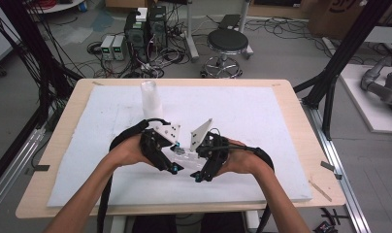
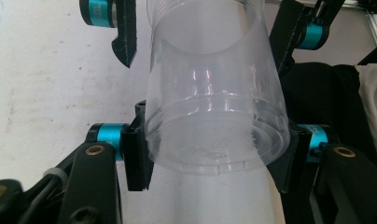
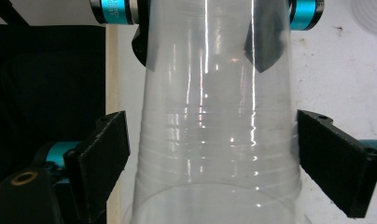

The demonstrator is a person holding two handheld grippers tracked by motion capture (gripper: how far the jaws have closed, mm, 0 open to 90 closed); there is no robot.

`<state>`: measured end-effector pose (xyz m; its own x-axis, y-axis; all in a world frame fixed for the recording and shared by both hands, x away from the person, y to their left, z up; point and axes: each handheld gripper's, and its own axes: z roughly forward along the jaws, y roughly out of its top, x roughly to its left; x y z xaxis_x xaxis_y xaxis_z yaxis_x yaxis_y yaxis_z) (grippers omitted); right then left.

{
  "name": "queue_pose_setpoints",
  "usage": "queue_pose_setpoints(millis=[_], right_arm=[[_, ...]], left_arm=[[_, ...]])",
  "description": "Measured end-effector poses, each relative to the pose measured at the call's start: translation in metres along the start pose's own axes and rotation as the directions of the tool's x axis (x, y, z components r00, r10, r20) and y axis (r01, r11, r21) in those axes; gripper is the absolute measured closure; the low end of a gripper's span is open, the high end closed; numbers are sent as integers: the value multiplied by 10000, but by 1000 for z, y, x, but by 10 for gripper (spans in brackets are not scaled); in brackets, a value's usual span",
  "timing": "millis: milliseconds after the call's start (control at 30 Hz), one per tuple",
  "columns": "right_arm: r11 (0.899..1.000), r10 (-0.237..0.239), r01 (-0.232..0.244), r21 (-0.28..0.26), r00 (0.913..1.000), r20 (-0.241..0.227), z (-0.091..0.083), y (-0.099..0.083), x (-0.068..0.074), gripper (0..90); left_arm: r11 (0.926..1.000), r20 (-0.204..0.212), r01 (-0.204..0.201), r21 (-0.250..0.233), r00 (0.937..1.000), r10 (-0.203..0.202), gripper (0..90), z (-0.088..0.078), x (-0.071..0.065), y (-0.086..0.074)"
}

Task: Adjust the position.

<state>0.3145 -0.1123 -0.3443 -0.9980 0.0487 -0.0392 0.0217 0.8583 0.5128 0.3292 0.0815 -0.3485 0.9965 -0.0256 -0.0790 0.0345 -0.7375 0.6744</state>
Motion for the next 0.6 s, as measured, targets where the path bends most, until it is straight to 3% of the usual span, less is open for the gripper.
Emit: queue_pose_setpoints(millis=[100,167,200,233,267,333,367,400,433,500,533,567,600], right_arm=[[9998,12,-11,-194,10000,26,-2,-1,0,117],[9993,-20,23,-386,10000,72,-3,-2,0,117],[9972,-65,74,-748,9999,113,-6,-3,0,117],[9899,-10,17,-1414,10000,50,-11,-6,-2,118],[9839,-11,17,-1787,10000,35,-15,-8,-2,117],[9686,136,-107,-2484,9999,98,-21,-12,-4,118],[9597,206,-168,-2807,9997,106,-24,-15,-4,118],[9597,206,-168,-2807,9997,106,-24,-15,-4,118],[9432,322,-270,-3310,9994,105,-28,-19,-5,118],[9328,425,-349,-3587,9990,132,-31,-24,-5,118],[9328,425,-349,-3587,9990,132,-31,-24,-5,118],[9189,594,-466,-3917,9980,205,-33,-28,-5,118],[9115,652,-508,-4081,9976,215,-34,-30,-5,118]], left_arm=[[10000,-38,-13,-9,10000,13,423,0,-1,0],[9995,-146,78,-292,9999,-82,422,1,-1,-4],[9989,-245,108,-465,9996,-120,422,1,-2,-7],[9941,-380,284,-1044,9987,-326,421,2,-4,-15],[9941,-380,284,-1044,9987,-326,421,2,-4,-15],[9885,-556,289,-1481,9978,-375,420,4,-9,-25],[9844,-657,345,-1723,9968,-465,420,5,-11,-30],[9789,-723,418,-1999,9957,-572,420,6,-13,-35],[9712,-788,433,-2345,9949,-634,420,5,-13,-40],[9507,-767,547,-3051,9937,-818,420,5,-15,-49],[9427,-780,541,-3292,9934,-842,420,5,-16,-53],[9298,-901,543,-3639,9916,-931,419,5,-18,-59],[9298,-901,543,-3639,9916,-931,419,5,-18,-59]])
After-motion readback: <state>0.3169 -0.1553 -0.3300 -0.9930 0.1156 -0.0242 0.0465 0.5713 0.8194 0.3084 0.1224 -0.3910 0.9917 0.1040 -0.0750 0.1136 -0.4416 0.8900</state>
